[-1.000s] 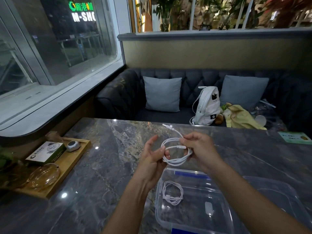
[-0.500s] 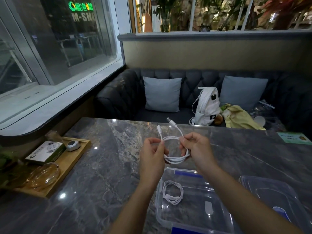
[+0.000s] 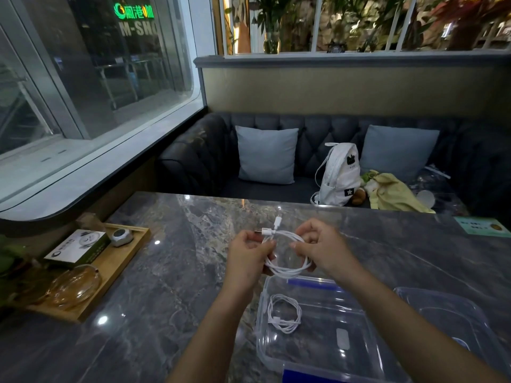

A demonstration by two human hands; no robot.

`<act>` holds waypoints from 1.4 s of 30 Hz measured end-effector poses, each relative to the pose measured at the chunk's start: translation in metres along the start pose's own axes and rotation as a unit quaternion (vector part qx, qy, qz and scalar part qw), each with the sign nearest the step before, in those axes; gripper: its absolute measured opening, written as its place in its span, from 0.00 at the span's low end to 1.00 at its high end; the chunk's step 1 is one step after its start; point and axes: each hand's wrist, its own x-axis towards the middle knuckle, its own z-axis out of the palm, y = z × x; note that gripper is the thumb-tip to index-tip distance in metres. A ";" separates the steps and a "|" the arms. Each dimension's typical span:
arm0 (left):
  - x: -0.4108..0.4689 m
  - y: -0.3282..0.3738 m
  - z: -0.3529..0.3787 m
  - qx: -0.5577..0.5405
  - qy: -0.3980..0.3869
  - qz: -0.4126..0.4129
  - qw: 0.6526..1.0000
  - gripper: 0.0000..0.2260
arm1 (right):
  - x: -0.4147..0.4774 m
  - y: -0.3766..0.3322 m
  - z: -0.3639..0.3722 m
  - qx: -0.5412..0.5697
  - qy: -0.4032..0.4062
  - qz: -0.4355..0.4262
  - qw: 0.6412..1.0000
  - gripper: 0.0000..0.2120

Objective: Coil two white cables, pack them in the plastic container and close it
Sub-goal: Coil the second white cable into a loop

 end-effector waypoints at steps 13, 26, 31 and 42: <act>-0.002 -0.014 -0.002 0.343 -0.027 0.223 0.912 0.04 | -0.008 0.011 -0.010 -0.180 -0.105 -0.099 0.973 0.27; 0.000 -0.015 0.003 0.324 -0.128 0.163 0.923 0.19 | -0.010 0.026 -0.017 -0.017 -0.035 0.011 0.999 0.12; -0.002 -0.026 -0.004 0.446 -0.174 0.264 0.837 0.25 | -0.012 0.035 -0.023 0.074 -0.063 0.071 0.993 0.10; -0.006 -0.041 0.008 0.349 -0.128 0.257 0.892 0.05 | -0.023 0.051 -0.039 0.115 -0.156 0.209 0.959 0.23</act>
